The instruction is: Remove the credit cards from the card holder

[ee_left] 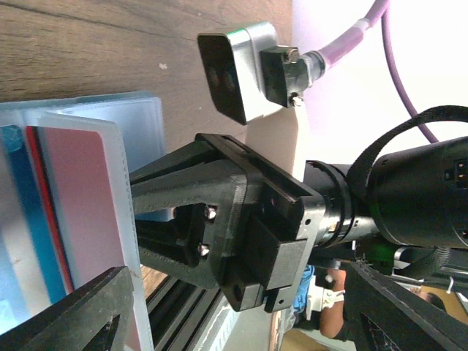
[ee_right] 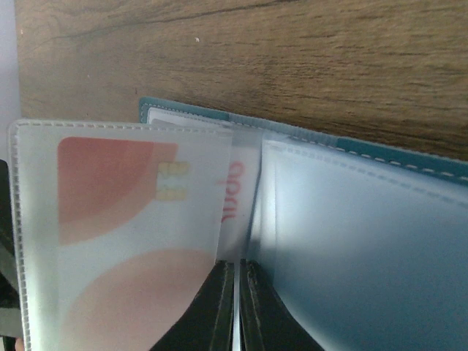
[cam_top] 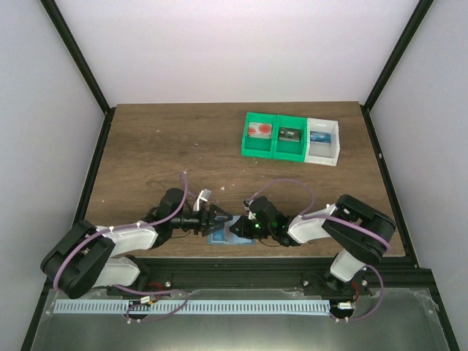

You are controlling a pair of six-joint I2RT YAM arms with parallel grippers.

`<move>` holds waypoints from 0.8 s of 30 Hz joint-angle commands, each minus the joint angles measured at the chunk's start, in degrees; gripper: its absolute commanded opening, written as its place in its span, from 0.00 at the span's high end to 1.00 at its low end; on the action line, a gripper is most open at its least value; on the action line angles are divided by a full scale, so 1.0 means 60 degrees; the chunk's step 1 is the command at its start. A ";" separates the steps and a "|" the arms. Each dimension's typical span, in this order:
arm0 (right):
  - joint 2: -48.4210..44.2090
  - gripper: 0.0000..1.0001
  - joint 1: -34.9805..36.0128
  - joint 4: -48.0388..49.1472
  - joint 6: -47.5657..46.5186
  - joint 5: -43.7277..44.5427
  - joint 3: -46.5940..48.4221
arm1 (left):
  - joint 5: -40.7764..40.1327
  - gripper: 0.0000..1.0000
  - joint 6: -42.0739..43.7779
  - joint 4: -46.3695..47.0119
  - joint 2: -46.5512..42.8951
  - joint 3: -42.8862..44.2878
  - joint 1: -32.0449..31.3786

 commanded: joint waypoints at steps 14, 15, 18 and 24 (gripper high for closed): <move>-0.1774 0.84 0.0098 0.0661 0.0523 0.1250 -0.1442 | -0.0112 0.20 -0.0306 0.1778 0.1278 0.0186 -0.0364; -0.2022 0.84 0.0100 0.0618 0.0617 0.1407 -0.1598 | -0.0135 0.20 -0.0307 0.1833 0.1356 0.0218 -0.0380; -0.3017 0.83 0.0097 0.0464 0.0869 0.1860 -0.2119 | -0.0089 0.20 -0.0432 0.2196 0.1626 0.0273 -0.0459; -0.4765 0.80 0.0096 -0.1047 0.0829 0.2761 -0.2314 | -0.0003 0.21 -0.0522 0.2539 0.2030 0.0440 -0.0640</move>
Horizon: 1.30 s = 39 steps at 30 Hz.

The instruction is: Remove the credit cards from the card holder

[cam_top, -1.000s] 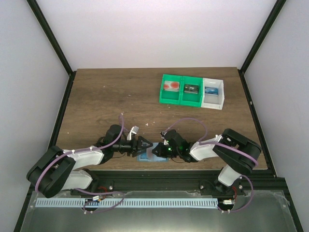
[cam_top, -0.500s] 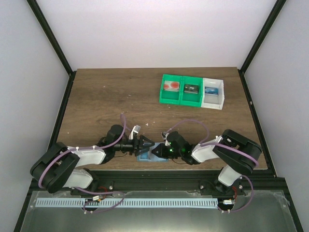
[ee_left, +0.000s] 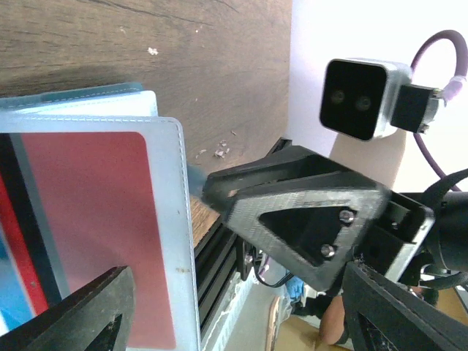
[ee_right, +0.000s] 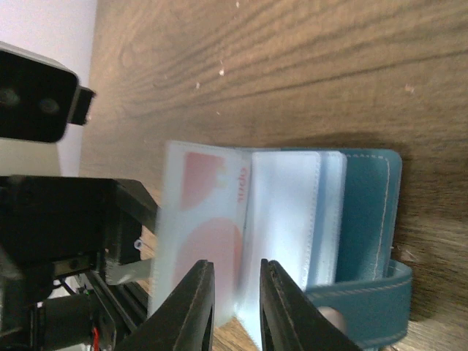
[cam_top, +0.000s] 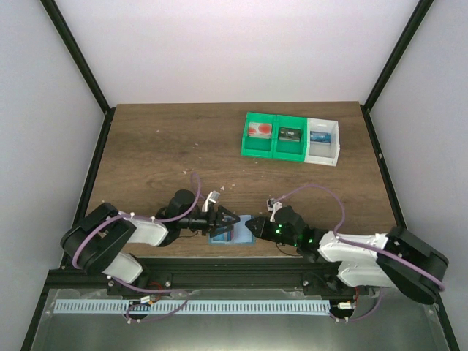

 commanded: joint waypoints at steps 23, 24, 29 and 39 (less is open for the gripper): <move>-0.0643 0.79 0.0096 -0.2757 -0.1278 0.0102 0.1689 | -0.1103 0.39 0.1910 -0.2375 -0.0345 0.0088 0.0312; -0.0407 0.79 0.0093 -0.2828 -0.1365 -0.0077 0.1878 | -0.1101 0.40 0.1921 -0.2295 -0.0337 0.0004 0.0327; 0.0472 0.80 0.0092 -0.2899 -0.1447 -0.0613 0.2493 | -0.1198 0.43 0.2126 -0.2279 -0.0286 -0.0169 0.0340; 0.1776 0.80 0.0090 -0.3624 -0.1607 -0.0382 0.3007 | -0.1083 0.44 0.2156 -0.1957 0.0125 -0.0323 0.0350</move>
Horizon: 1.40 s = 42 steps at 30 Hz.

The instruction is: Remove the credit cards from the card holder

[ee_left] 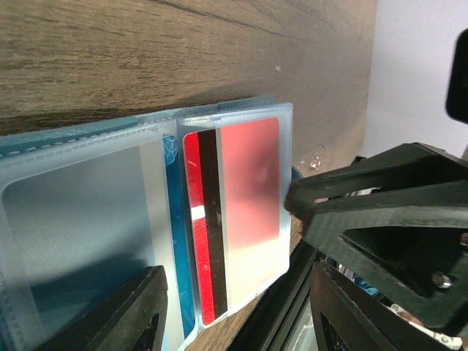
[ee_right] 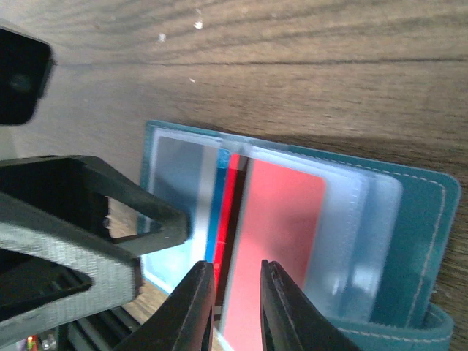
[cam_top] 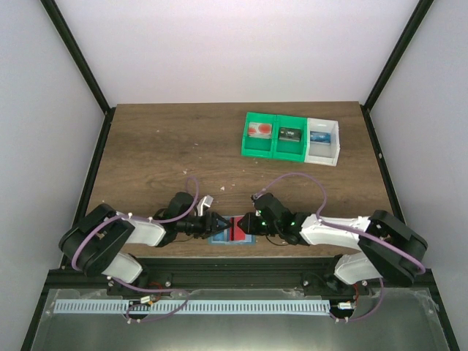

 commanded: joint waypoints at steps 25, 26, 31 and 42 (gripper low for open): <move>0.0842 0.84 0.0077 -0.0823 0.0031 0.0491 0.0097 | -0.0052 0.49 0.0142 0.0090 0.0498 -0.0026 0.0058; 0.0842 0.84 0.0086 -0.0909 0.0031 0.0560 0.0121 | -0.0038 0.49 0.0122 0.0092 0.0470 -0.0025 0.0061; 0.0675 0.84 0.0082 -0.1102 0.0011 0.0735 0.0115 | -0.0121 0.49 0.0231 -0.0125 0.0384 0.0048 0.0044; 0.0586 0.84 0.0082 -0.0960 0.0025 0.0683 0.0037 | -0.0092 0.53 0.0092 0.0213 0.0566 -0.0022 -0.0047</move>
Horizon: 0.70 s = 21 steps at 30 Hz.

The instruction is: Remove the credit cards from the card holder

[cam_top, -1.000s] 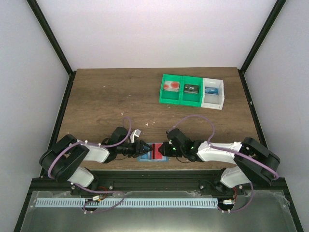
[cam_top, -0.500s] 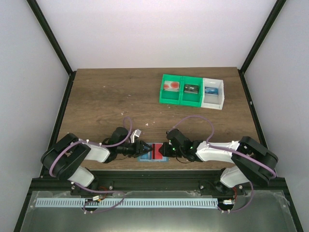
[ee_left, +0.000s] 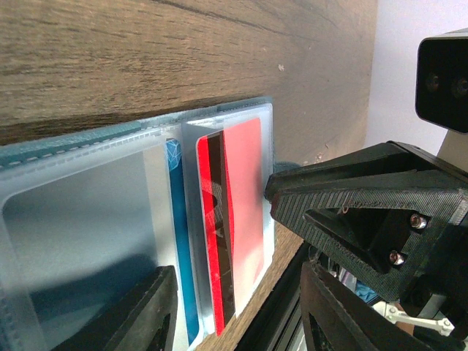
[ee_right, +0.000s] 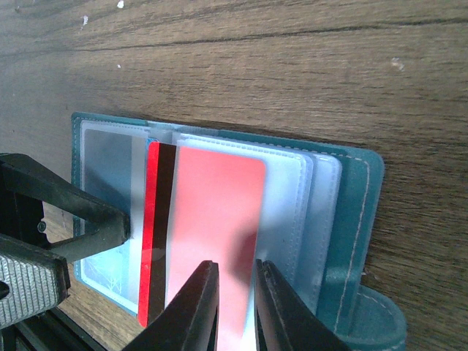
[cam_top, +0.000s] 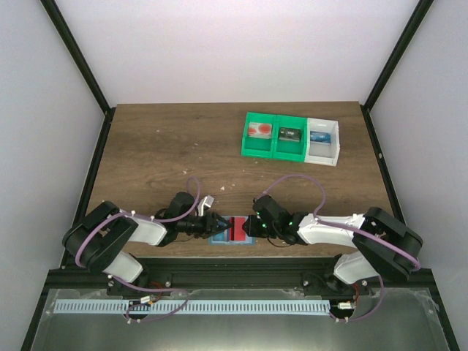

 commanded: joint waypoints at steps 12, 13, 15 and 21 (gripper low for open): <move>0.0395 0.89 0.0075 0.0132 0.0080 -0.0129 -0.0198 | -0.0143 0.60 -0.0157 0.0448 0.0601 0.0124 -0.0296; 0.0409 0.89 0.0079 0.0165 0.0085 -0.0149 -0.0217 | -0.0158 0.60 -0.0148 0.0466 0.0632 0.0146 -0.0305; 0.0463 0.89 0.0070 0.0186 0.0093 -0.0167 -0.0223 | -0.0137 0.62 -0.0165 0.0507 0.0716 0.0163 -0.0302; 0.0505 0.90 0.0078 0.0216 0.0097 -0.0168 -0.0254 | -0.0092 0.75 -0.0245 0.0626 0.0753 0.0140 -0.0326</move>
